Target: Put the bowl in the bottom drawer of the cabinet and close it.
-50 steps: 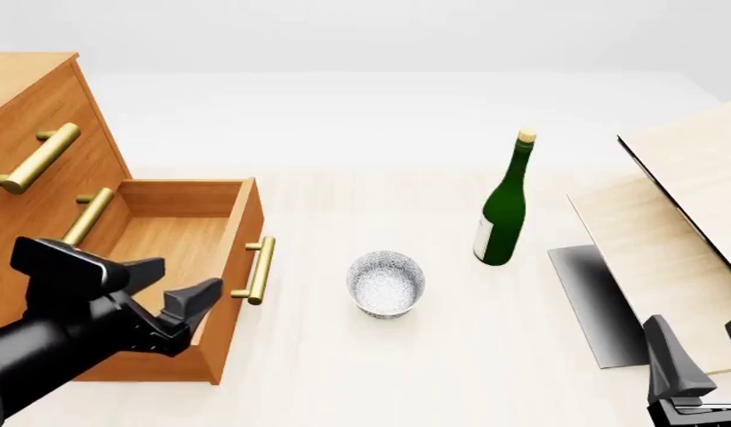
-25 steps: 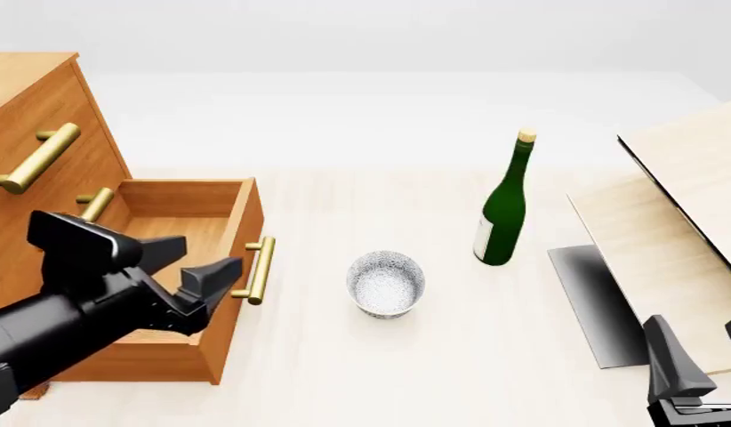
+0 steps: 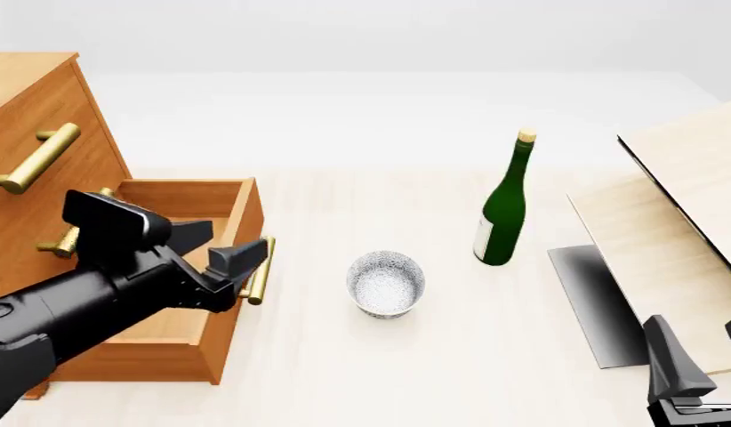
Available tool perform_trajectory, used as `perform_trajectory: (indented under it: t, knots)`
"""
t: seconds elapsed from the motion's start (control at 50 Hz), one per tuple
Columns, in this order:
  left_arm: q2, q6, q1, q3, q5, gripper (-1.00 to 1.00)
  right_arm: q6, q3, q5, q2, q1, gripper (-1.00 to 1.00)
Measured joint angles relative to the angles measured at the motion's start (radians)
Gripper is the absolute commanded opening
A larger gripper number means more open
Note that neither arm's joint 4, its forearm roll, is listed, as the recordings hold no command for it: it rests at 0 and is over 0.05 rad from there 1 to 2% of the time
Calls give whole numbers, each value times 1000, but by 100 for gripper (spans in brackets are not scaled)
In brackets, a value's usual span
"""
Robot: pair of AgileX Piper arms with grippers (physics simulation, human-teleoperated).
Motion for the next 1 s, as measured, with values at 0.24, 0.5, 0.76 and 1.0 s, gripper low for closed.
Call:
perform_trajectory:
  t: [0.24,0.5,0.76,1.0]
  knots:
    - [65,-27,-24,-30,-30,100,0,0,0,0,0,100]
    - [141,-56,-37,-71,-51,100,0,0,0,0,0,100]
    - [235,-95,-45,-130,-63,100,0,0,0,0,0,100]
    - [337,-126,-48,-189,-79,100,0,0,0,0,0,100]
